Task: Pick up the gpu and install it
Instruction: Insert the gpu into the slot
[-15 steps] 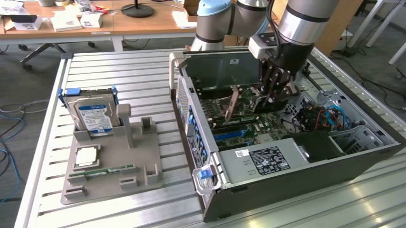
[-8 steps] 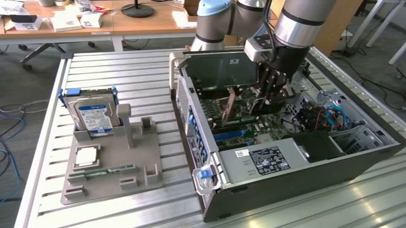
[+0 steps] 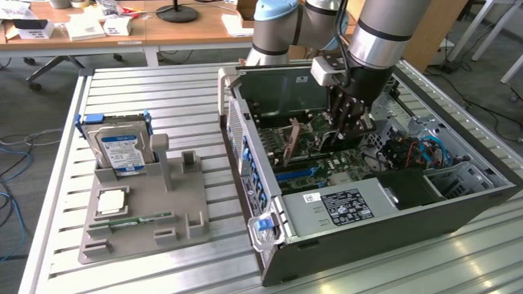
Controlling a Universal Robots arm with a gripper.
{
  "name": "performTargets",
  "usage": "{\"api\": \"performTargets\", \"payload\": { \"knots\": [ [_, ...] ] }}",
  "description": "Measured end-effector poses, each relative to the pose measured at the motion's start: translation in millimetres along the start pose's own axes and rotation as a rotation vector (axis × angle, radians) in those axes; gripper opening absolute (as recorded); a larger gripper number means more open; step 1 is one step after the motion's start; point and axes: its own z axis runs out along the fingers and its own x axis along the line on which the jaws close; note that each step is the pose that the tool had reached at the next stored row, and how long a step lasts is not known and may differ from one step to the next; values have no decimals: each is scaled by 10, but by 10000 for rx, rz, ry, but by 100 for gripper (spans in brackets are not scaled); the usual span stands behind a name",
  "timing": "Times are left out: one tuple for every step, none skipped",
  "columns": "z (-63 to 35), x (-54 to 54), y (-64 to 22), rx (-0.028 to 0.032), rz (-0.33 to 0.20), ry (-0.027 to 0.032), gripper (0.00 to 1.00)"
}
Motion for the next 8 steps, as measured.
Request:
{"api": "performTargets", "payload": {
  "knots": [
    [0, 0, 0, 0, 0, 0, 26],
    [0, 0, 0, 0, 0, 0, 26],
    [0, 0, 1, 0, 0, 0, 26],
    [1, 0, 8, 0, 3, -2, 26],
    [1, 0, 17, 2, 2, -2, 26],
    [2, -1, 27, 4, 1, -3, 26],
    [2, -1, 37, 5, 1, -3, 26],
    [3, -1, 47, 5, 1, -2, 26]
  ]
}}
